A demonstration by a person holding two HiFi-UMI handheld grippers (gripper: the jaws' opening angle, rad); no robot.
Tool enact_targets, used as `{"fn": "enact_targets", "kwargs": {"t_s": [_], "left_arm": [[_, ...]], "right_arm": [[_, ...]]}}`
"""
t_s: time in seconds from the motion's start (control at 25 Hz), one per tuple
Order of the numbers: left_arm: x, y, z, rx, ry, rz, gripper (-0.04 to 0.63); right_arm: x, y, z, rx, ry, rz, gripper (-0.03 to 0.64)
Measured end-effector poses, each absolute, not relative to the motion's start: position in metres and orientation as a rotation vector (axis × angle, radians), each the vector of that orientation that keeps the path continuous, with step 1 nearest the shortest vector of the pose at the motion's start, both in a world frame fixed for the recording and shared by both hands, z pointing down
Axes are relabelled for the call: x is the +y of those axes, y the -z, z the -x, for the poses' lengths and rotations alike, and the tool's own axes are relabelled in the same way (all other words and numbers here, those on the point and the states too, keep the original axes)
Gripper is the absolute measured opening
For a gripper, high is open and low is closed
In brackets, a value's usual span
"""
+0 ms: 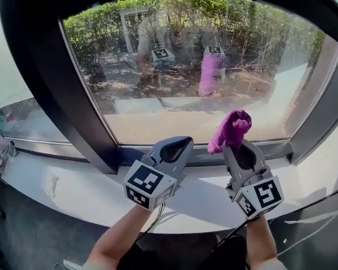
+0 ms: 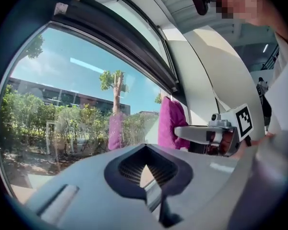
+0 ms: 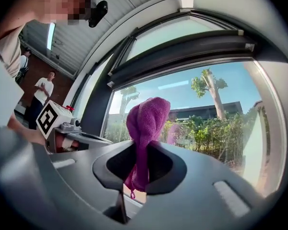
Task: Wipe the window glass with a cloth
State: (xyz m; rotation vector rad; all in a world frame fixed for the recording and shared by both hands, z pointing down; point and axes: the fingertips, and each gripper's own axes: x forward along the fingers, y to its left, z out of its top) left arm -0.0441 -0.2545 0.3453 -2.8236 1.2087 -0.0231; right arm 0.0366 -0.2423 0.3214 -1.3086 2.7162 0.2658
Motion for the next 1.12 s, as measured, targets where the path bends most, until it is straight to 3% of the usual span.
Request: {"fn": "enact_targets", "kwargs": {"t_s": [0.56,1.12], "left_arm": [[-0.204,-0.227,0.059,1.254,0.059,2.958,0.0],[-0.128,-0.055,0.062,1.332,0.042,3.021,0.0]], "right_arm": [[-0.182,-0.234,0.009,2.853,-0.133,1.319,0.074],[-0.112,-0.043,0.006,2.835,0.019,1.372,0.075]]}}
